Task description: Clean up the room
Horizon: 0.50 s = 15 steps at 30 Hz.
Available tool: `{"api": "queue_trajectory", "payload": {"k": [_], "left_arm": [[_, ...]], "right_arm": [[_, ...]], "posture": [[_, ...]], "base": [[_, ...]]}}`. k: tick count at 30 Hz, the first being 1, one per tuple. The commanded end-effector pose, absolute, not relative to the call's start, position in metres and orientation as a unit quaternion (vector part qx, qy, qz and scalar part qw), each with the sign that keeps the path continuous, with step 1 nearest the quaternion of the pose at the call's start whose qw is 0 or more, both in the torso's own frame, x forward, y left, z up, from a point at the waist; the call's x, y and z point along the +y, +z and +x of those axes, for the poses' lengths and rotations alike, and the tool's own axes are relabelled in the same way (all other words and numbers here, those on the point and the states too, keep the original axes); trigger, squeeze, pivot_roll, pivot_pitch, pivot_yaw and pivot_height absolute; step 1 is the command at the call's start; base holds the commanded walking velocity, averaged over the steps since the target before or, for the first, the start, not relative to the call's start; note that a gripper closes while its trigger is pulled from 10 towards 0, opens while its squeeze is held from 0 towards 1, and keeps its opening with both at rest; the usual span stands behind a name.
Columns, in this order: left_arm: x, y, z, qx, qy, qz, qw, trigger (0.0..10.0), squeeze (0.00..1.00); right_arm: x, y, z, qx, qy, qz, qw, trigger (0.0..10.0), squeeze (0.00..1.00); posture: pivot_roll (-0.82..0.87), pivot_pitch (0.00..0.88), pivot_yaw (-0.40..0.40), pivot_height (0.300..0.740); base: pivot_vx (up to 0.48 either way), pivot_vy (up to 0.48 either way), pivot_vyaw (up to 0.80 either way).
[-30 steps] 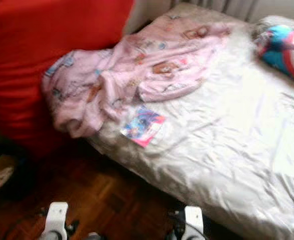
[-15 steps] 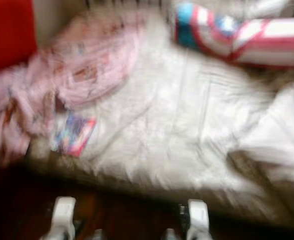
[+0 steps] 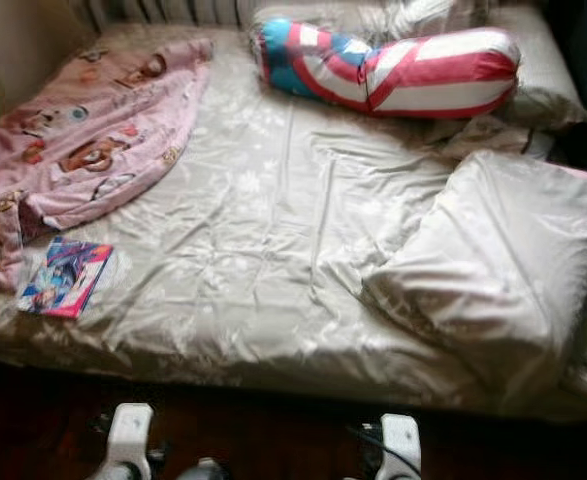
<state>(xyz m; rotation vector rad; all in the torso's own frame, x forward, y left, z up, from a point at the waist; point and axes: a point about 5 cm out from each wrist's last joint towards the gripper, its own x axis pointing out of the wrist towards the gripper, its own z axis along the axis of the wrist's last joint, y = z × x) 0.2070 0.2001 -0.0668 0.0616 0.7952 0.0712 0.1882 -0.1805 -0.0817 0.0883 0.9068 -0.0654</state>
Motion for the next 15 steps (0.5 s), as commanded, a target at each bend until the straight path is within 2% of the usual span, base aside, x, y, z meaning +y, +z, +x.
{"api": "queue_trajectory", "payload": {"k": [1, 15], "left_arm": [[0.2086, -0.0718, 0.1965, 0.407, 0.04, 0.038, 0.912, 10.0, 0.0], [0.2074, -0.0723, 0.1954, 0.405, 0.038, 0.039, 0.913, 10.0, 0.0]], "right_arm": [[-0.1743, -0.088, 0.1767, 0.455, -0.032, 0.056, 0.888, 10.0, 0.0], [-0.1739, -0.0882, 0.1764, 0.454, -0.032, 0.056, 0.888, 10.0, 0.0]], "posture": [[0.03, 0.221, -0.029, 0.74], [0.03, 0.223, -0.028, 0.74]], "base": [[0.0, -0.334, 0.0], [0.0, -0.333, 0.0]]}}
